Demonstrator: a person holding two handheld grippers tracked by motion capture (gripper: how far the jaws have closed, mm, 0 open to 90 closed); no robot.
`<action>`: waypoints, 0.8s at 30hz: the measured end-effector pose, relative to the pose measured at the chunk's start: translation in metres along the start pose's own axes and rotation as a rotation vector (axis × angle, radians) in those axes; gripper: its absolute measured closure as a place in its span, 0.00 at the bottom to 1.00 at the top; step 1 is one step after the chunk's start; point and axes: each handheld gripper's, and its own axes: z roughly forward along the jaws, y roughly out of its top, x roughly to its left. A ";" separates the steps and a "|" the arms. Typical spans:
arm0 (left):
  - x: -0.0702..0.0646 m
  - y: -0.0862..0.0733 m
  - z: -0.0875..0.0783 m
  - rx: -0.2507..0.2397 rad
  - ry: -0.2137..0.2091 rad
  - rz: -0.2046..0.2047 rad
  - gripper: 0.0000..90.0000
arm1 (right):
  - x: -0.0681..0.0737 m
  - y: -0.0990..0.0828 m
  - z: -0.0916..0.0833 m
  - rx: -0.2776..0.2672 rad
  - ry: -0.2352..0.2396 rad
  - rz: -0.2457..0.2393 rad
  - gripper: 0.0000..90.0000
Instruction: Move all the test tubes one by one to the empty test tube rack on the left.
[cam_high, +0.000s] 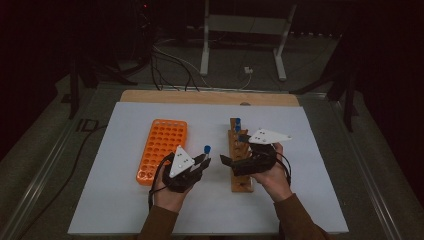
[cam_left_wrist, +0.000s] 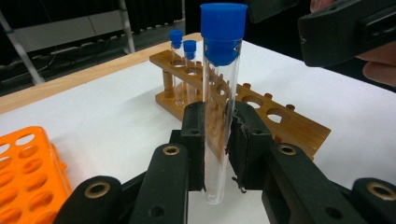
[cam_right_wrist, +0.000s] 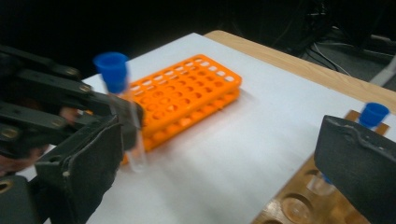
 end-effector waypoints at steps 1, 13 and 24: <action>0.001 0.000 -0.002 -0.001 -0.003 -0.003 0.86 | -0.001 -0.001 0.000 0.003 -0.005 0.002 0.02; 0.013 -0.008 -0.021 -0.004 -0.033 -0.031 0.86 | -0.012 -0.010 -0.005 0.002 -0.037 0.016 0.00; 0.027 -0.016 -0.048 -0.005 -0.019 -0.058 0.86 | -0.016 -0.016 -0.007 0.004 -0.054 0.024 0.00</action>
